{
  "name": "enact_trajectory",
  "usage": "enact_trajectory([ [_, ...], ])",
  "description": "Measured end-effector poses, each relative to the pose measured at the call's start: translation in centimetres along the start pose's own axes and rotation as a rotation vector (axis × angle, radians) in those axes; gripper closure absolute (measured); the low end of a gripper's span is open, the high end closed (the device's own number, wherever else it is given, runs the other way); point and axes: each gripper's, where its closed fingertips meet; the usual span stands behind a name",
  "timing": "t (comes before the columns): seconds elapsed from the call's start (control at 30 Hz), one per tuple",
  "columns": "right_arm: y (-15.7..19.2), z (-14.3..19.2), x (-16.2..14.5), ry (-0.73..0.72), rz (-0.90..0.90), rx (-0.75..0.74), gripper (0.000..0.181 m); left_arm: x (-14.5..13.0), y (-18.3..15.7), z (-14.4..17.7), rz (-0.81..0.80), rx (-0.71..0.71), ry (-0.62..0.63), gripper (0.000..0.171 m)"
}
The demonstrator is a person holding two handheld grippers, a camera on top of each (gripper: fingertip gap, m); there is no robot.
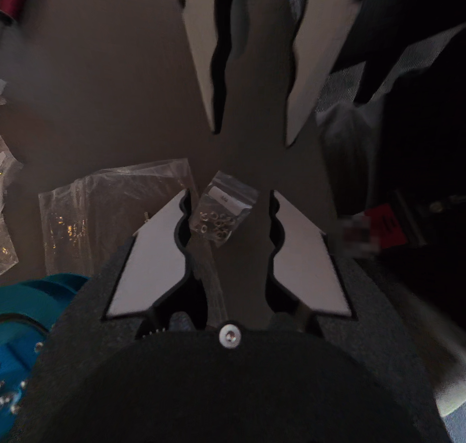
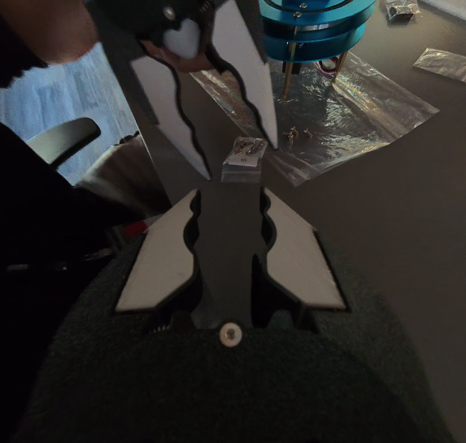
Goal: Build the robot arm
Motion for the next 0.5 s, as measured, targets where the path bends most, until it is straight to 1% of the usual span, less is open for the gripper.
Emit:
enact_trajectory([
  [0.03, 0.2, 0.3, -0.2, -0.024, -0.024, 0.024, 0.138, -0.1, 0.2, -0.4, -0.001, -0.01, 0.003, 0.109],
  [0.13, 0.4, 0.8, -0.9, -0.064, -0.083, 0.073, 0.139, 0.2, -0.7, -0.8, 0.039, -0.121, -0.052, 0.112],
  [0.2, 0.0, 0.8, -1.3, -0.073, -0.106, 0.081, 0.142, 0.1, -1.3, -0.6, 0.031, -0.152, -0.069, 0.129],
  [0.23, 0.1, 0.7, -1.3, -0.074, -0.13, 0.106, 0.144, 0.0, -1.4, -0.5, 0.024, -0.146, -0.069, 0.145],
  [0.3, 0.2, 0.8, -0.7, -0.098, -0.17, 0.139, 0.144, -0.3, -0.8, -0.2, 0.025, -0.07, -0.07, 0.168],
  [0.37, 0.2, 0.6, 0.2, -0.129, -0.212, 0.159, 0.147, -0.4, -0.2, 0.4, 0.077, 0.005, -0.104, 0.169],
  [0.5, 1.1, -0.7, 1.1, -0.13, -0.3, 0.225, 0.149, 0.0, 0.4, 2.6, 0.219, 0.083, -0.253, 0.171],
])
Point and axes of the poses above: each gripper's, where its closed fingertips meet, z back along the fingers, x out of its top, y = z × x across the jaws, and after that the axes turned 4 degrees about -z, right-handed
